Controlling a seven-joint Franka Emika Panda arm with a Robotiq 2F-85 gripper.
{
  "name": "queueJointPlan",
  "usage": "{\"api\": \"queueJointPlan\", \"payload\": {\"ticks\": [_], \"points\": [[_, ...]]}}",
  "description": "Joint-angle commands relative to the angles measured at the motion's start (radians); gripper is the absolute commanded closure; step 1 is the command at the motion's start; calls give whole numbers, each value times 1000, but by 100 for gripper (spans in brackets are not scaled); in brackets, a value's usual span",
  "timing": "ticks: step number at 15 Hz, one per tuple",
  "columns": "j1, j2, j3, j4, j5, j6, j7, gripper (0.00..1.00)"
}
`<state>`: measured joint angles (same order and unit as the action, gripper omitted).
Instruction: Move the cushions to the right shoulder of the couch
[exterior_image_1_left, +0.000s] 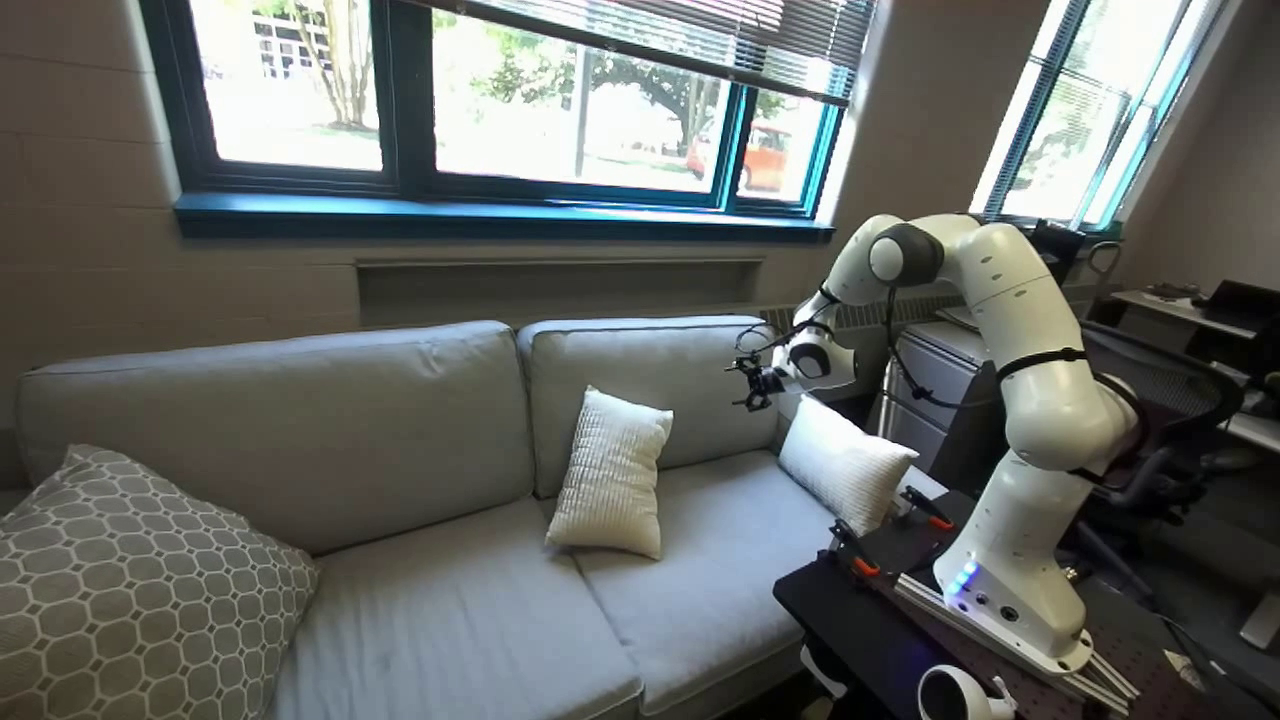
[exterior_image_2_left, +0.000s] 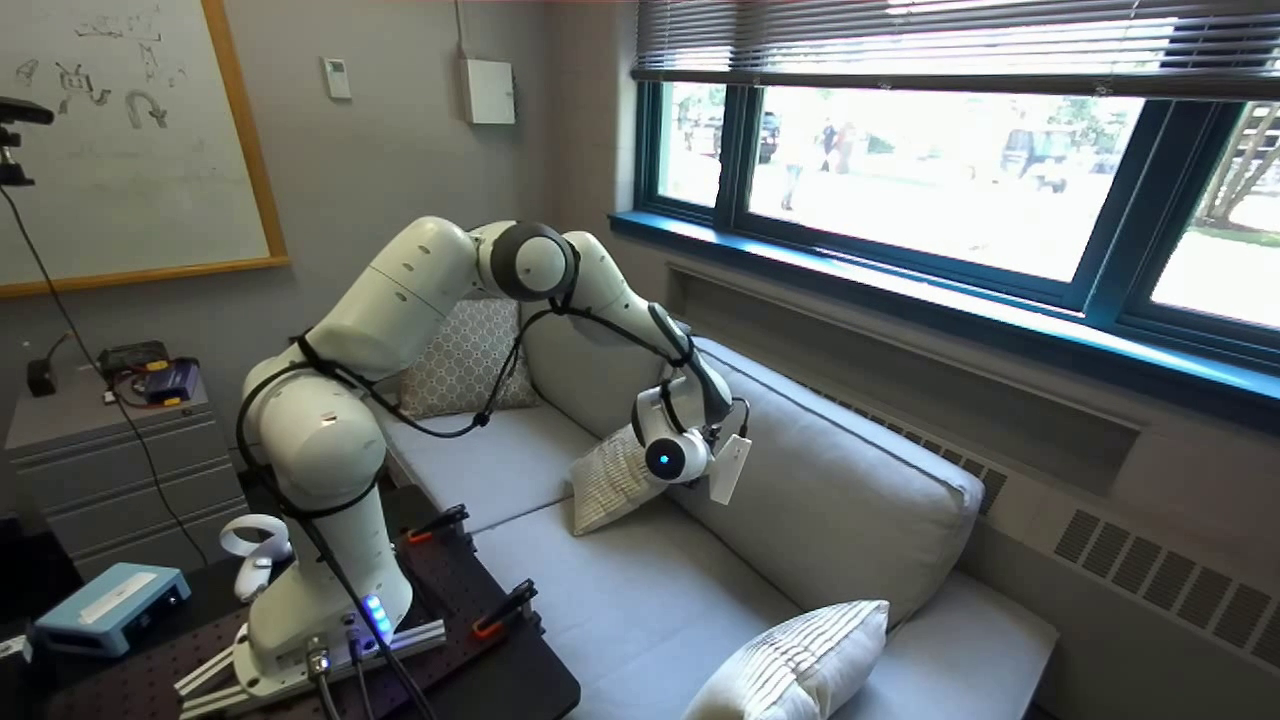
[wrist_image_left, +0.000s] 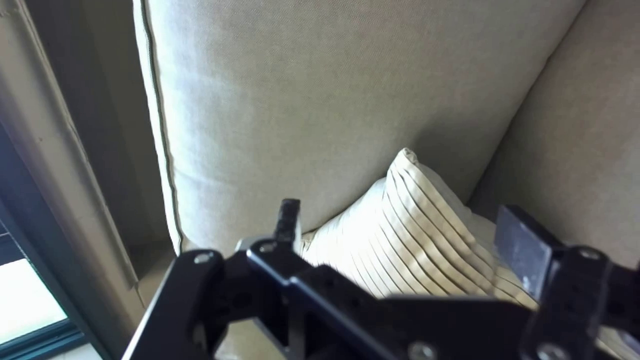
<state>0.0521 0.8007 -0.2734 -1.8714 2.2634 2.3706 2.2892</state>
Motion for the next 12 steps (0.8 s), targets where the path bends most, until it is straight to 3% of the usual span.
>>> {"api": "queueJointPlan", "payload": {"ticks": [1, 5, 12], "points": [[-102, -2, 107, 28, -31, 59, -23, 0], [-97, 66, 182, 139, -5, 171, -23, 0], [37, 268, 276, 446, -23, 509, -63, 0]]}}
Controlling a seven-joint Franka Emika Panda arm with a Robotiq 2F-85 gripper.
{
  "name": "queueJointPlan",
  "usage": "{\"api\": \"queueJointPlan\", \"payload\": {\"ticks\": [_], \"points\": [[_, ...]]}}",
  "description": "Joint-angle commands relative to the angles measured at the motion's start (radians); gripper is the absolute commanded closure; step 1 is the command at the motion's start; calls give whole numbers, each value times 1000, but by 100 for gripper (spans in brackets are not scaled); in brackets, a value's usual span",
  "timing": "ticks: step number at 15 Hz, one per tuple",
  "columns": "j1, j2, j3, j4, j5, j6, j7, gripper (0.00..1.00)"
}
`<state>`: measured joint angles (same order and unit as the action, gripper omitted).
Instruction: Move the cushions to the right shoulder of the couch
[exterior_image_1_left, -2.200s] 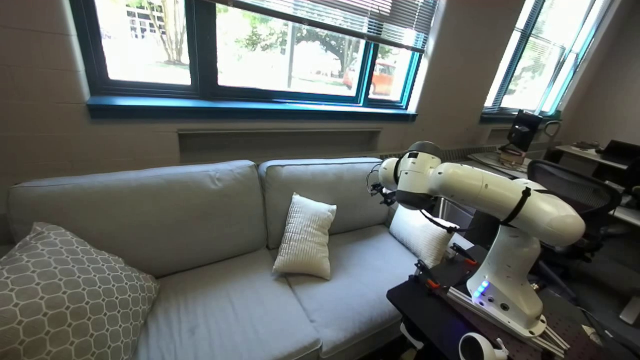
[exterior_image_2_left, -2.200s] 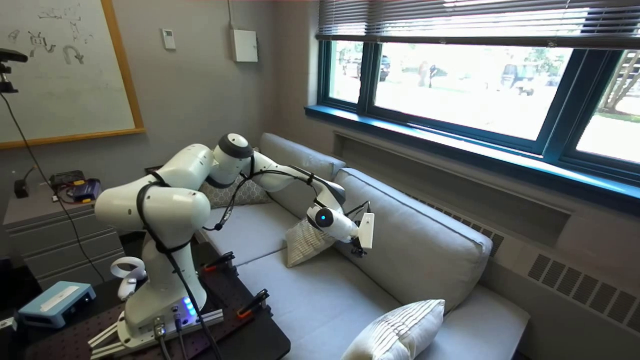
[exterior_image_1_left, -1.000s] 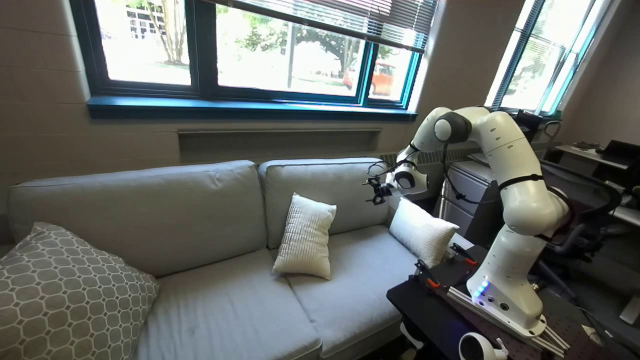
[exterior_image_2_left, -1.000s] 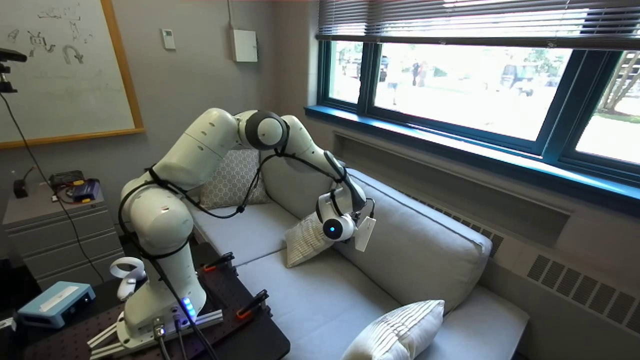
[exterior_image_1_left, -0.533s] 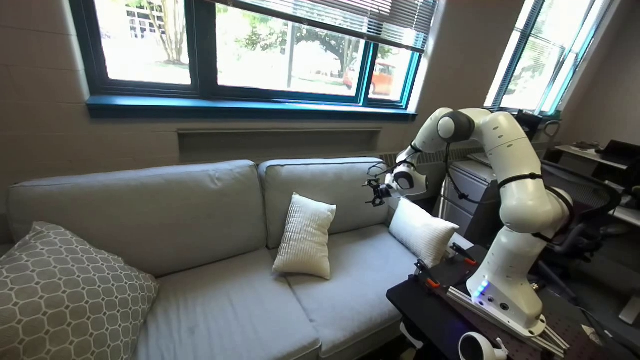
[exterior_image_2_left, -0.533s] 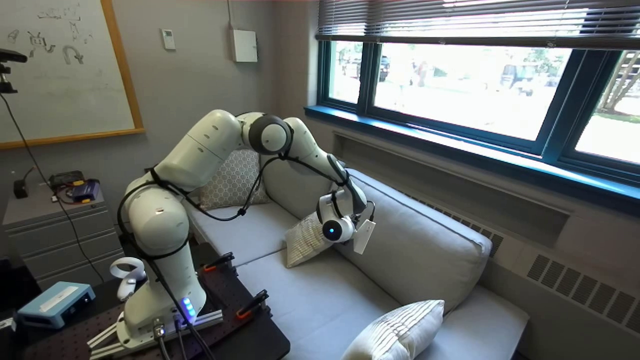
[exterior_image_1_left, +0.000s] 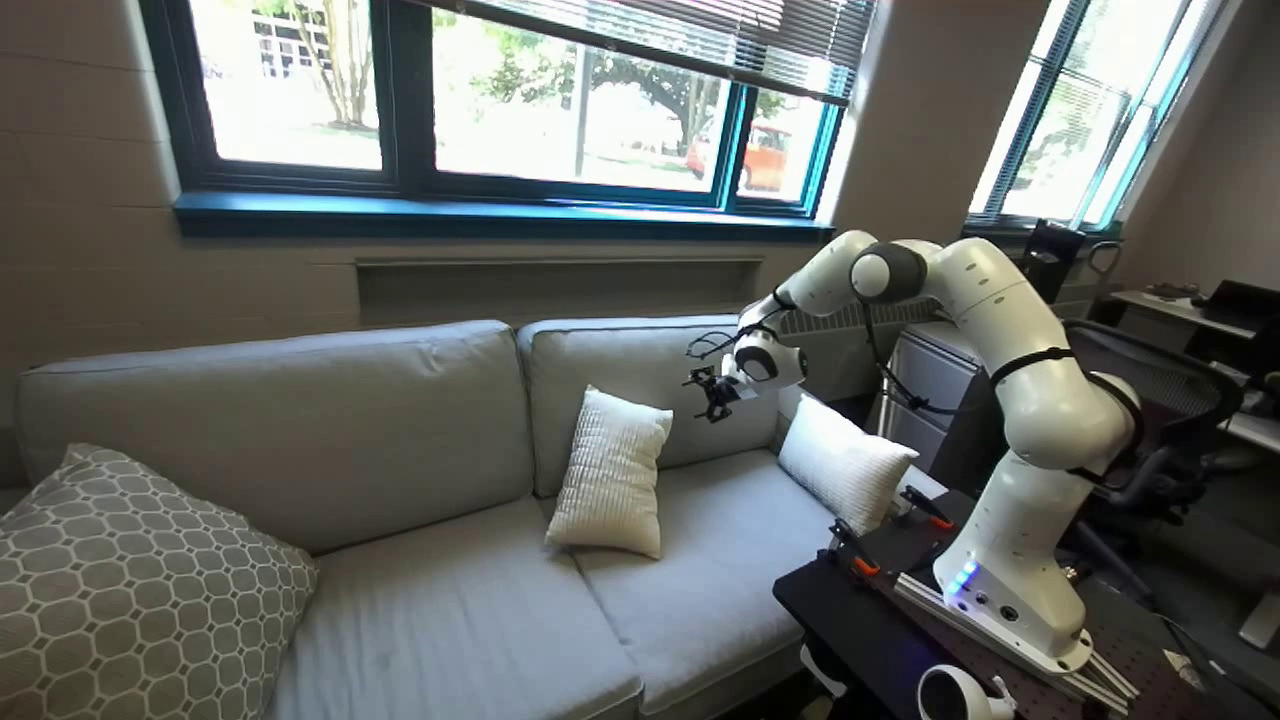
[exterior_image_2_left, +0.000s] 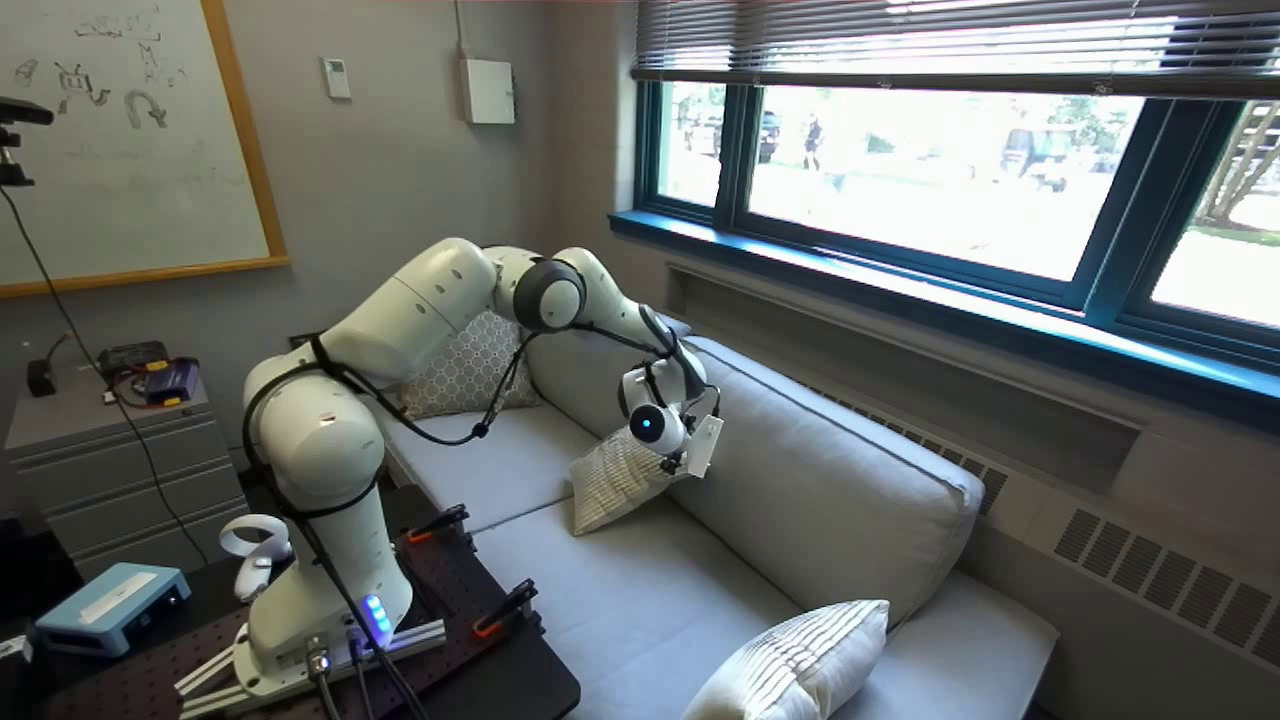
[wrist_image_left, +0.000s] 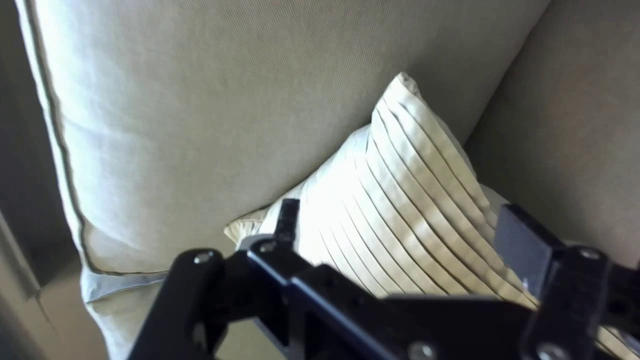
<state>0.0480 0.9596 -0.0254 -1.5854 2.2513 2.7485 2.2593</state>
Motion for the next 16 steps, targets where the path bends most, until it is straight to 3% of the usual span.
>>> {"api": "queueJointPlan", "payload": {"ticks": [1, 2, 3, 10, 15, 16], "points": [[60, 145, 39, 206, -22, 175, -33, 0], [75, 182, 50, 253, -38, 217, -29, 0], [128, 217, 16, 290, -68, 235, 23, 0], [219, 390, 34, 465, -373, 334, 238, 0], [257, 464, -17, 545, -557, 357, 411, 0], [235, 462, 9, 544, -530, 377, 341, 0]]}}
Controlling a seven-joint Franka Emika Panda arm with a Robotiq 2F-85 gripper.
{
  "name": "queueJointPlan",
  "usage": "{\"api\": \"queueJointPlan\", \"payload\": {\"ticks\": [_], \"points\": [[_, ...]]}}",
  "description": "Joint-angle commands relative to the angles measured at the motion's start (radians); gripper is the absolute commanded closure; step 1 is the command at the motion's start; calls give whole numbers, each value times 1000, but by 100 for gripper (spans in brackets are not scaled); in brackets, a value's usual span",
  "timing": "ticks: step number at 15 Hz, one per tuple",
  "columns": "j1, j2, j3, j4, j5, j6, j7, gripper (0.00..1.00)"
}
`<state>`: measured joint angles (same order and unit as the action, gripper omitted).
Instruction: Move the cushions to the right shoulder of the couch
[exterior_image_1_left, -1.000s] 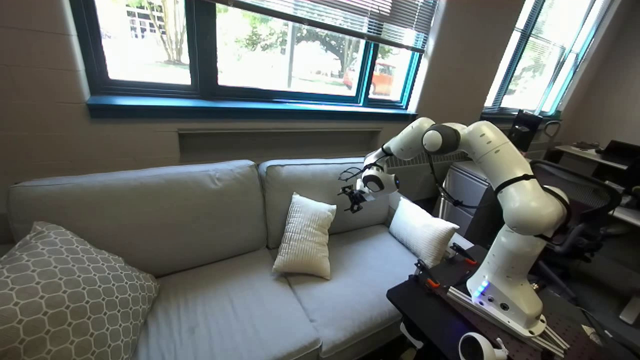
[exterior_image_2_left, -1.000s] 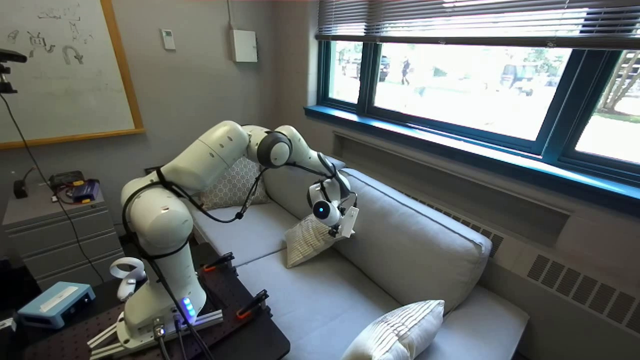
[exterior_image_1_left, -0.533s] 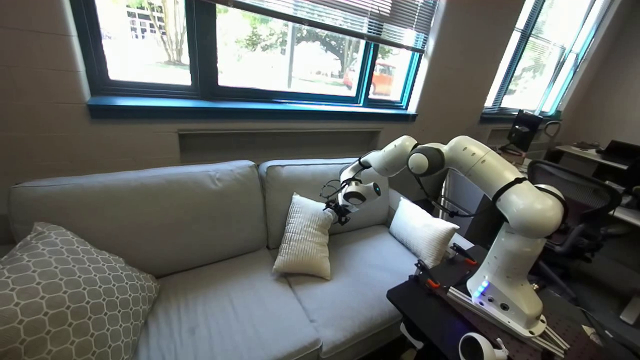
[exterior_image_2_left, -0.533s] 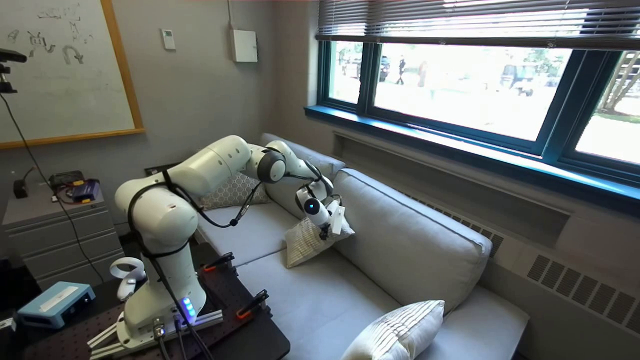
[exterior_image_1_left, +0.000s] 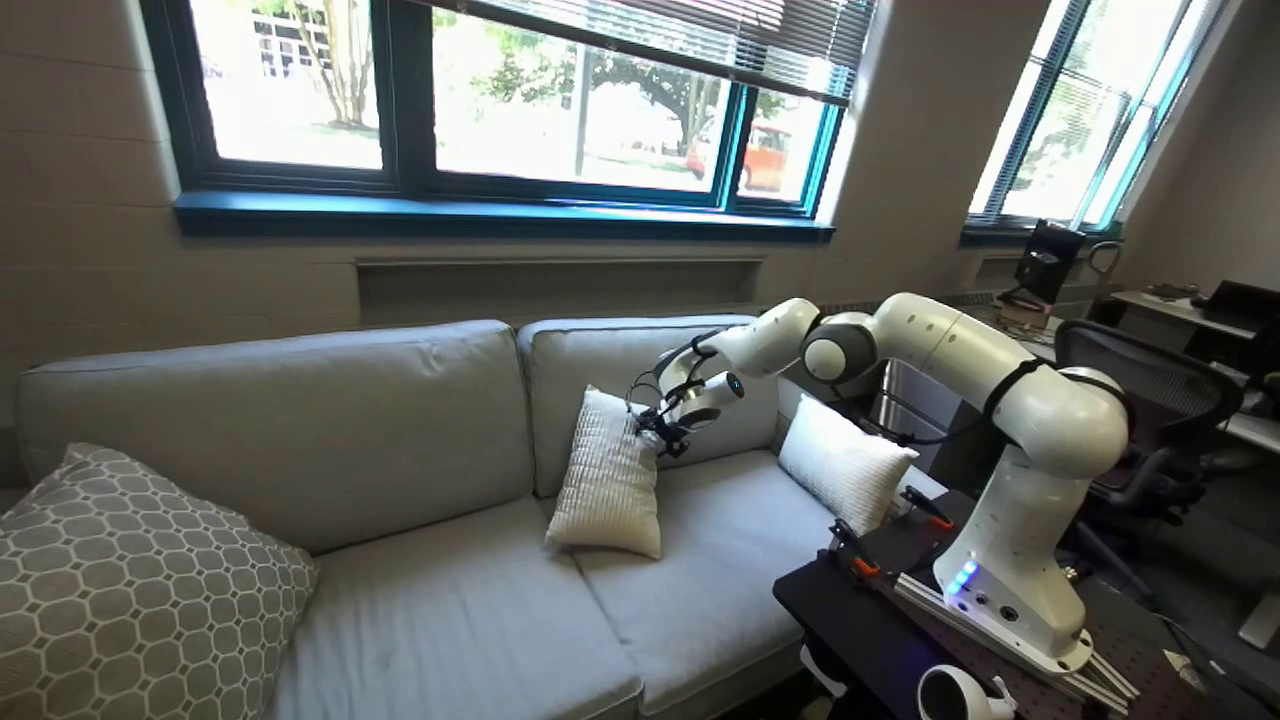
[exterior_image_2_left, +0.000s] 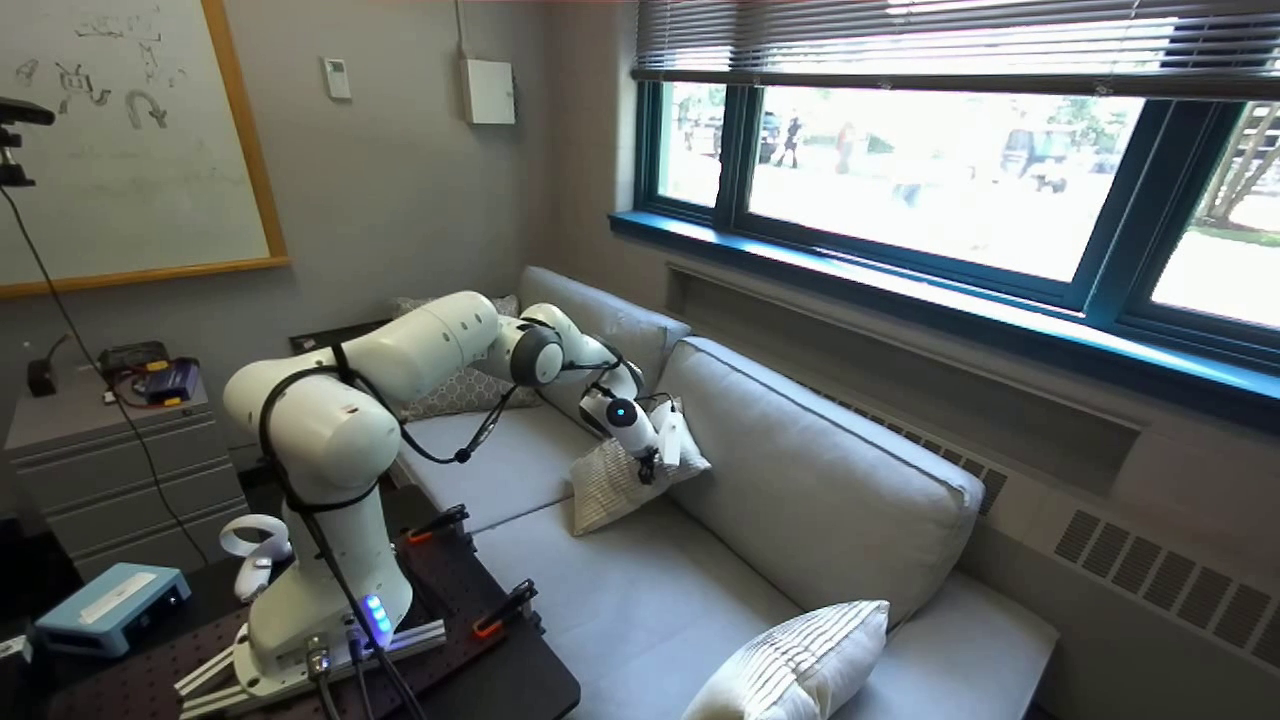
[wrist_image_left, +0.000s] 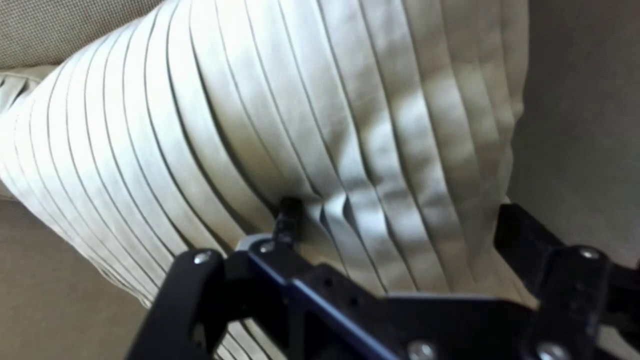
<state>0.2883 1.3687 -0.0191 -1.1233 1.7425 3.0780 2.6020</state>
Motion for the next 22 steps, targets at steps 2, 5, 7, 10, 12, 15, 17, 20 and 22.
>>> {"api": "queueJointPlan", "payload": {"ticks": [2, 5, 7, 10, 12, 15, 17, 20, 22], "points": [[1, 79, -12, 121, -31, 74, -1, 25], [-6, 93, -16, 151, -35, 101, -2, 48], [-8, 101, -22, 171, -35, 117, -2, 63], [-11, 110, -31, 195, -32, 134, -2, 86], [-14, 116, -34, 209, -30, 145, -2, 94], [-19, 122, -40, 228, -23, 161, -1, 96], [-78, 114, 54, 246, -50, 210, -57, 94], [-62, 94, 14, 225, -28, 191, 11, 94], [-92, 61, 55, 196, -5, 156, 6, 93]]}}
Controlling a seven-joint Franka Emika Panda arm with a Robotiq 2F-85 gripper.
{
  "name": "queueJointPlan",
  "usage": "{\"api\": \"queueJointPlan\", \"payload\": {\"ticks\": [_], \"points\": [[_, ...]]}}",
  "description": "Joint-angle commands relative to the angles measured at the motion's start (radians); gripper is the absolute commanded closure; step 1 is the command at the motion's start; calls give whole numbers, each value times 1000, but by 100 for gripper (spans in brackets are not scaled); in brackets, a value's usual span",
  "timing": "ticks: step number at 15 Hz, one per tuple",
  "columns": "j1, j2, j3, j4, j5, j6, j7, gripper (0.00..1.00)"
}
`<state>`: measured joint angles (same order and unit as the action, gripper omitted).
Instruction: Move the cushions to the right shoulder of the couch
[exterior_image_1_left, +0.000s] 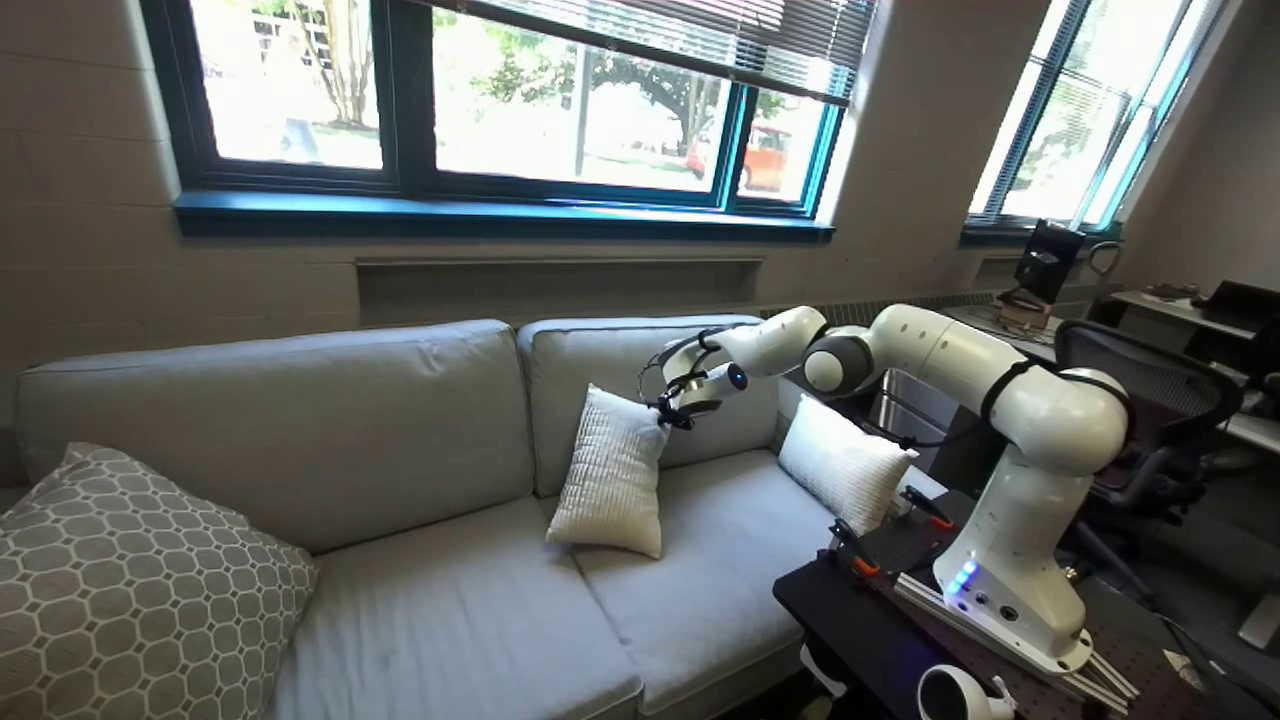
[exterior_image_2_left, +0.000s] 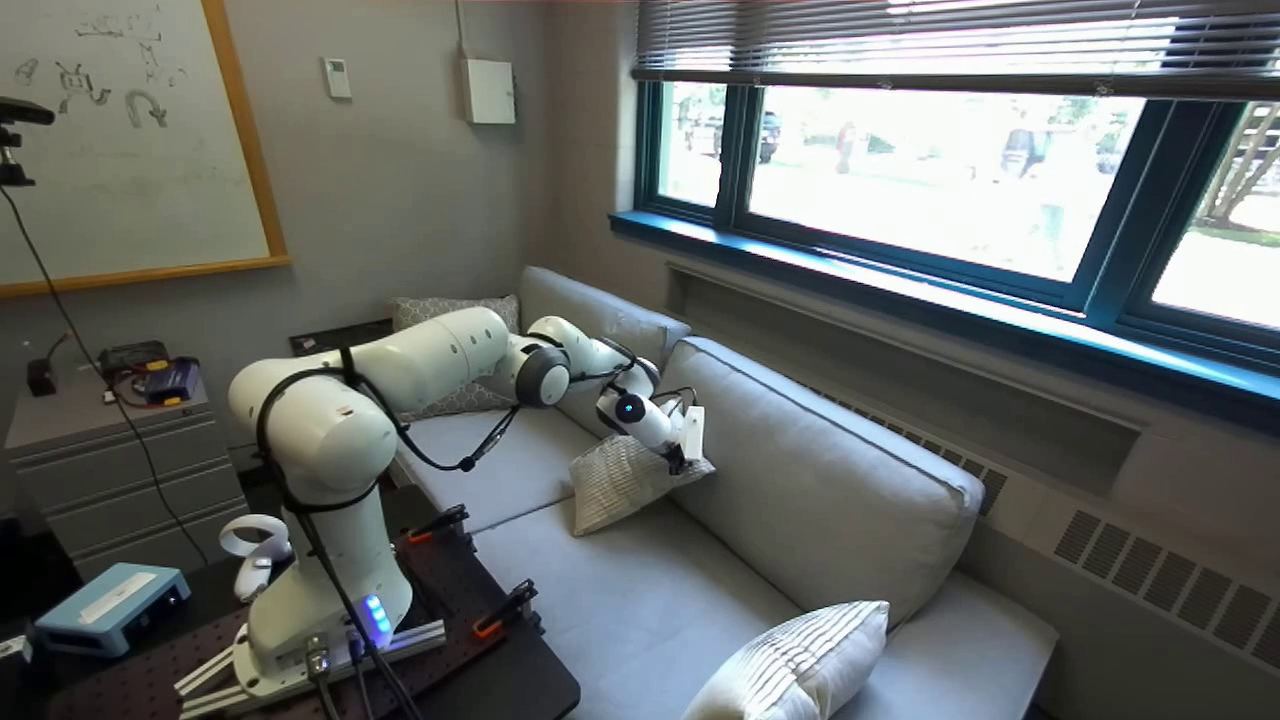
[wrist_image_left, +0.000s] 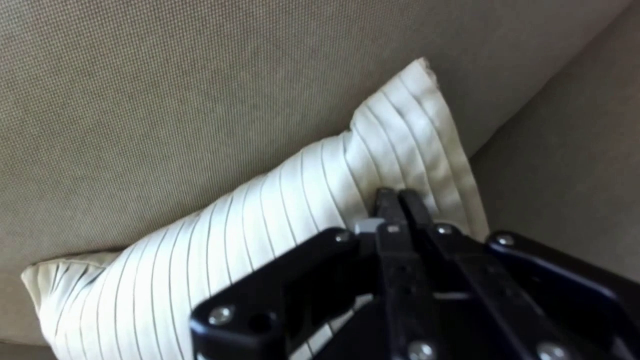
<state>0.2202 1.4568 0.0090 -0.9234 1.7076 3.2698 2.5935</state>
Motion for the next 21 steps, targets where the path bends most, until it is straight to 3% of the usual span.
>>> {"api": "queueJointPlan", "payload": {"ticks": [1, 7, 8, 9, 11, 19, 21], "points": [[-81, -31, 130, 10, 5, -15, -34, 94], [-159, -89, 265, -43, 14, -173, -26, 95], [-166, -111, 272, -68, 41, -210, -53, 70], [-171, -125, 287, -85, 42, -239, -64, 70], [-181, -158, 309, -127, 44, -290, -83, 58], [-204, -270, 347, -289, 24, -390, -79, 0], [-181, -286, 302, -305, 29, -416, -51, 0]]}}
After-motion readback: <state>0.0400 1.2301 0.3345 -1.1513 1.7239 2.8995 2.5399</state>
